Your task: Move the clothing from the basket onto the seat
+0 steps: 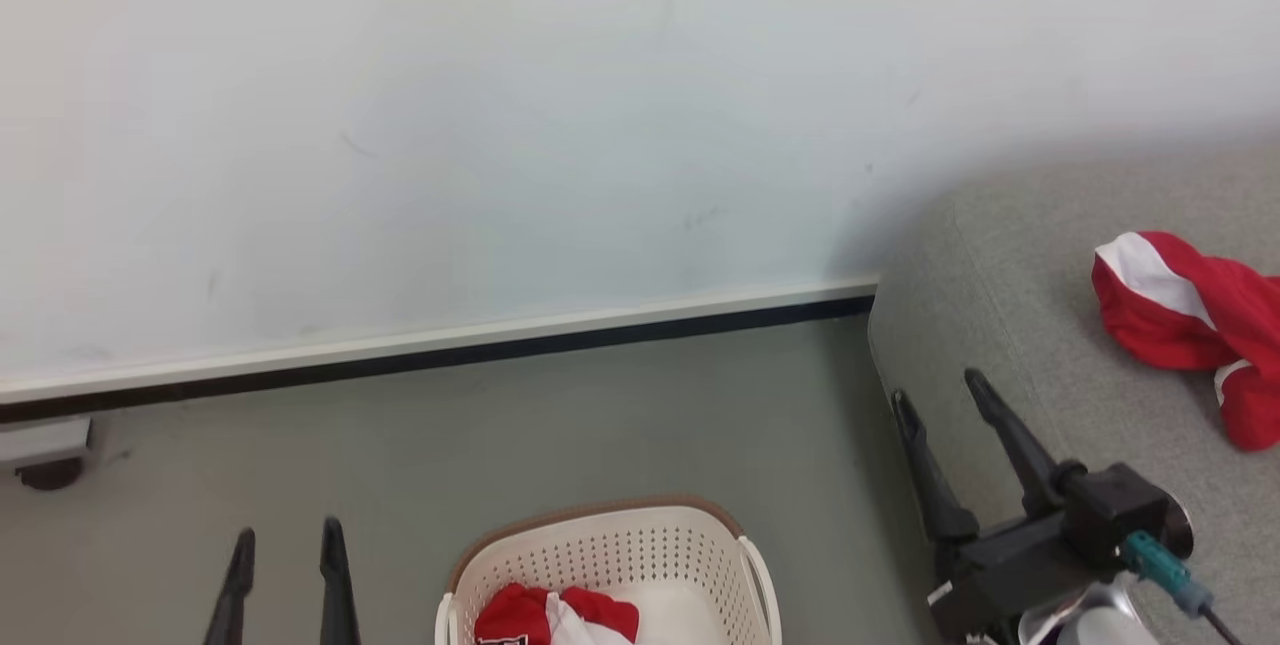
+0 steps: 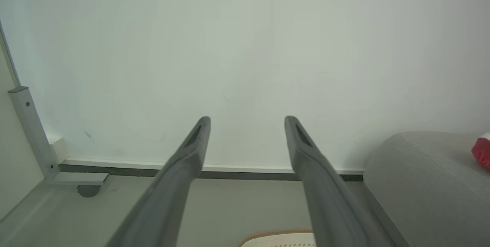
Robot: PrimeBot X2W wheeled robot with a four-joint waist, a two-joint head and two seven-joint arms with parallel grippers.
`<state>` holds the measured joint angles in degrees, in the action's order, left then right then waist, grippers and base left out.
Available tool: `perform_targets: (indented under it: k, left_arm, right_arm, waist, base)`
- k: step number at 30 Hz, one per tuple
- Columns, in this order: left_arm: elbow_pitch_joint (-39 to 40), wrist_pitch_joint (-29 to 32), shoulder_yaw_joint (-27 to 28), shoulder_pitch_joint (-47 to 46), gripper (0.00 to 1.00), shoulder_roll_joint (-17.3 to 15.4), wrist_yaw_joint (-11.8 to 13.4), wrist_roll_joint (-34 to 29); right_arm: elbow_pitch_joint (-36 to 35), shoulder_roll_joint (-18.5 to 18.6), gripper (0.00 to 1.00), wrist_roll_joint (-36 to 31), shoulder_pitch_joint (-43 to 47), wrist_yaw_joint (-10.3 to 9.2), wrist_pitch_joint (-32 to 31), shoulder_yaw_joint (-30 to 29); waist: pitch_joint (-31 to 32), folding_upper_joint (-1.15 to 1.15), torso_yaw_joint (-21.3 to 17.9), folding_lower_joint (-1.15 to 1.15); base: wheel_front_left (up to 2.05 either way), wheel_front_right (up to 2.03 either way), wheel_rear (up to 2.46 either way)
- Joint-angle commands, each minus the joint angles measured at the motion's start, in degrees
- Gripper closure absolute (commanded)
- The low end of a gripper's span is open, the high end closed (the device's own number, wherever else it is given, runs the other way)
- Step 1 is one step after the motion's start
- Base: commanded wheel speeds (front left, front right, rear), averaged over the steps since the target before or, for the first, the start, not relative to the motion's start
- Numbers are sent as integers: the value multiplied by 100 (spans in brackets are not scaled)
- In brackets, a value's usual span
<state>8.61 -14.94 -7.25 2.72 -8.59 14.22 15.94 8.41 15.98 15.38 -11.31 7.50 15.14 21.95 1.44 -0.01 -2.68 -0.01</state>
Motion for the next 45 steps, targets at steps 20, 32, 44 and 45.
perform_targets:
  k: [20,32,44,45]
  left_arm:
    - [-558,-27,151,798,0,76,-1108,-831]
    - [-633,-27,357,822,0,295,-1356,-1075]
    - [-600,-27,493,730,0,409,-1521,-1209]
    - [-609,-27,490,728,0,417,-1538,-1222]
  right_arm:
    - [-419,-420,0,-531,1372,-2,9,-429]
    - [-311,-411,0,-463,1429,-2,10,-412]
    - [-320,-440,0,-406,1375,-2,10,-456]
    - [-319,-436,0,-407,1378,-2,10,-466]
  waist:
    - [450,1,-139,1]
    - [432,1,-130,1]
    - [351,1,-141,1]
    - [355,1,-139,1]
  base:
    - [0,0,0]
    - [0,0,0]
    - [0,0,0]
    - [0,0,0]
